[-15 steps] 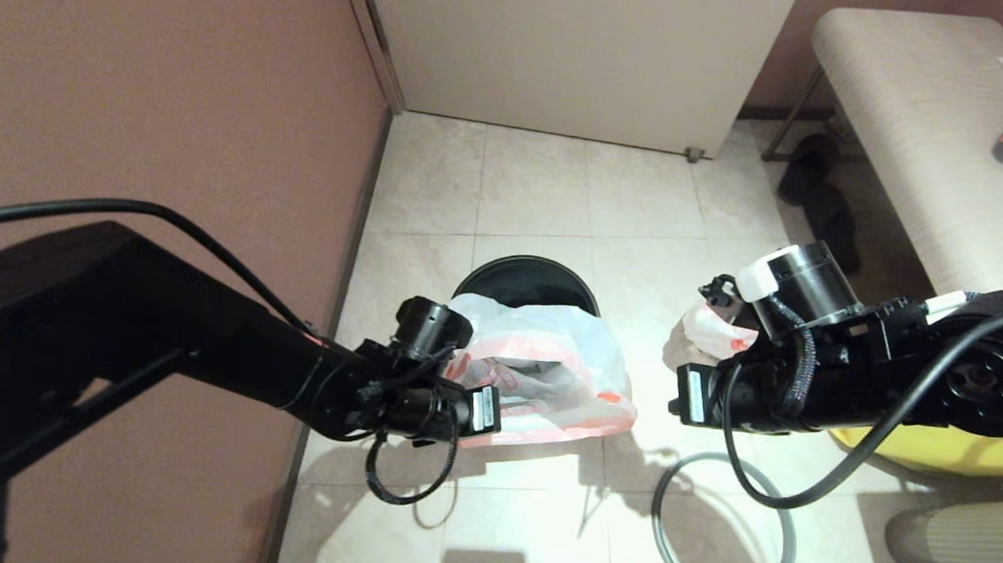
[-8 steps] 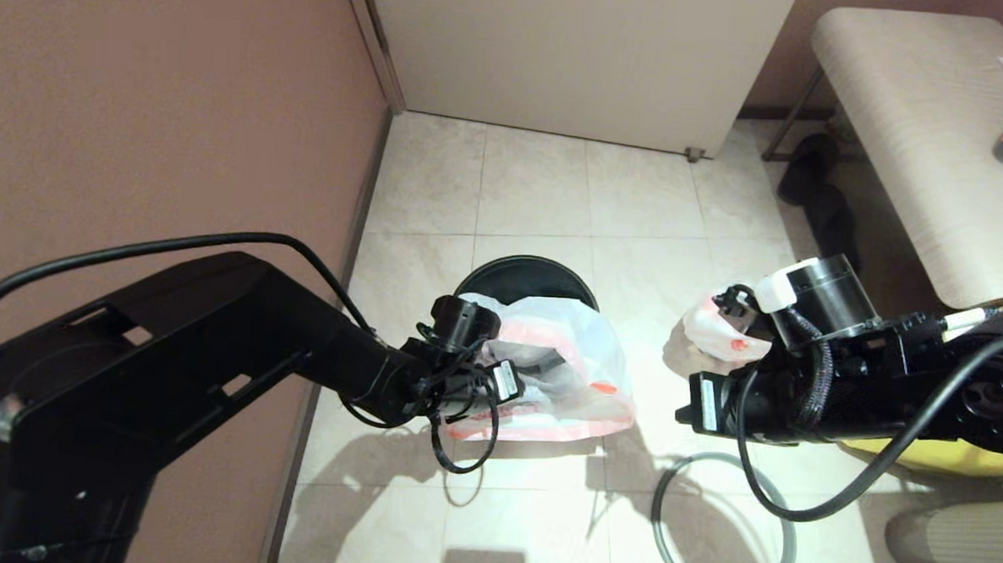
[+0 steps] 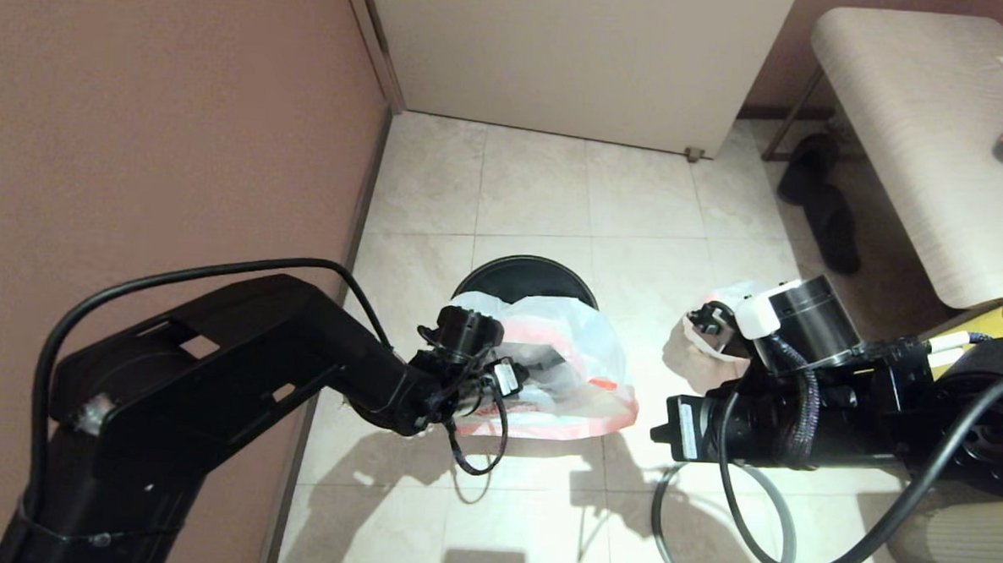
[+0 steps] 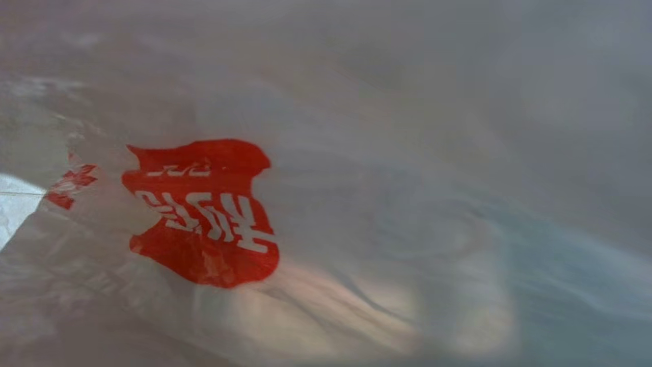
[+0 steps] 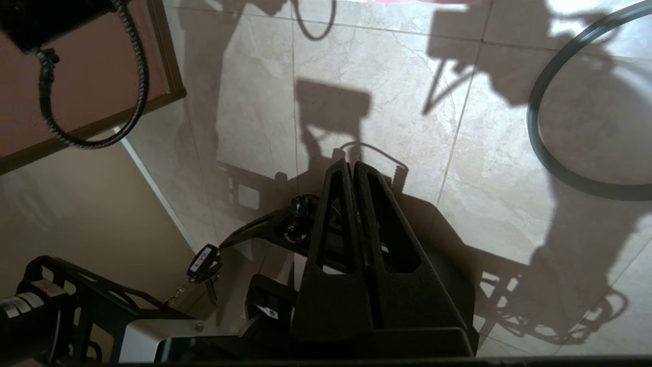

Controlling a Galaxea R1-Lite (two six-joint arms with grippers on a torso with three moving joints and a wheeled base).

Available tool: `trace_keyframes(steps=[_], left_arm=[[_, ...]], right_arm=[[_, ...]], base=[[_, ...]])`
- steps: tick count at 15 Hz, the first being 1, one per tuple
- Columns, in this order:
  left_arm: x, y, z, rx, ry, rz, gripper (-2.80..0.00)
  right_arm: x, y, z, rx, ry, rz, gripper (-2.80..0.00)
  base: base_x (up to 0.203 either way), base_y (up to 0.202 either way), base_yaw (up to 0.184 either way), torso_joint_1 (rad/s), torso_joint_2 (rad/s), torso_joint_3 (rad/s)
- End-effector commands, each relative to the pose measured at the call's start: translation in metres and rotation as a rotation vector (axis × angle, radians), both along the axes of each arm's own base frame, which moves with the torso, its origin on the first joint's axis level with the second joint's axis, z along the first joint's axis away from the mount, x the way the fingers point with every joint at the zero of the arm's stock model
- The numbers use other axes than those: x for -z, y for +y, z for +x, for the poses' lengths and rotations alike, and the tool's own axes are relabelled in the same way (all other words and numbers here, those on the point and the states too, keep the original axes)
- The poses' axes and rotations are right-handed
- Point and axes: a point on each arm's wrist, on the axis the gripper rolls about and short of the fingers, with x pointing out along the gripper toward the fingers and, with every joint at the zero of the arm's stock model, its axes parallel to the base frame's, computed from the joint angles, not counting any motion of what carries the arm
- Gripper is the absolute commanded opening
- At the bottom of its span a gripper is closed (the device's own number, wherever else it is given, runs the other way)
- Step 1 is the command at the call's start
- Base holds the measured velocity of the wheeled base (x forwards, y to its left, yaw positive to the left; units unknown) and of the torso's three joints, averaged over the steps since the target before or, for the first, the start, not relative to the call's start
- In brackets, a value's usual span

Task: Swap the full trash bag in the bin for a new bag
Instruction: Put the new garbage bag on the trash can

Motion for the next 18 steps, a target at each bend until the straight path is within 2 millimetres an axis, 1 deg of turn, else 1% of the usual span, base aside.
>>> trace_keyframes(steps=[1,2,4,6,9,11,12,13,15,18], left_arm=[[0.011,0.000,0.001,-0.005,0.016,0.010,0.00],[0.012,-0.001,0.002,-0.010,0.016,0.014,-2.80],[0.012,-0.001,0.002,-0.012,0.012,0.013,-2.80],[0.012,-0.001,0.002,-0.012,0.012,0.013,-2.80],[0.010,0.000,0.002,-0.013,0.009,0.011,-2.80],[0.010,-0.001,0.000,-0.009,0.012,0.011,-2.80],[0.010,-0.001,0.001,-0.011,0.012,0.008,-2.80],[0.009,0.000,0.001,-0.013,0.010,0.006,-2.80],[0.006,-0.001,0.001,-0.012,0.006,0.004,-2.80],[0.002,-0.001,-0.001,-0.011,-0.001,-0.001,-2.80]], right_arm=[[0.006,0.006,-0.001,-0.018,0.018,-0.008,-2.80],[0.010,0.010,-0.001,-0.028,0.030,-0.015,-2.80],[0.021,0.019,0.002,-0.046,0.041,-0.023,-2.80],[0.039,0.031,0.010,-0.058,0.051,-0.032,-2.80],[0.070,0.048,0.037,-0.044,-0.017,0.002,-2.80],[0.094,0.054,0.055,0.007,-0.066,-0.028,-2.80],[0.102,0.055,0.061,0.045,-0.095,-0.065,-2.80],[0.104,0.054,0.062,0.058,-0.103,-0.078,-2.80],[0.101,0.044,0.052,0.064,-0.094,-0.087,-2.80],[0.086,0.032,0.039,0.071,-0.107,-0.084,-2.80]], base=[[0.000,0.000,0.000,0.000,0.00,0.000],[0.000,0.000,0.000,0.000,0.00,0.000],[0.000,0.000,0.000,0.000,0.00,0.000],[0.000,0.000,0.000,0.000,0.00,0.000],[0.000,0.000,0.000,0.000,0.00,0.000],[0.000,0.000,0.000,0.000,0.00,0.000],[0.000,0.000,0.000,0.000,0.00,0.000],[0.000,0.000,0.000,0.000,0.00,0.000],[0.000,0.000,0.000,0.000,0.00,0.000],[0.000,0.000,0.000,0.000,0.00,0.000]])
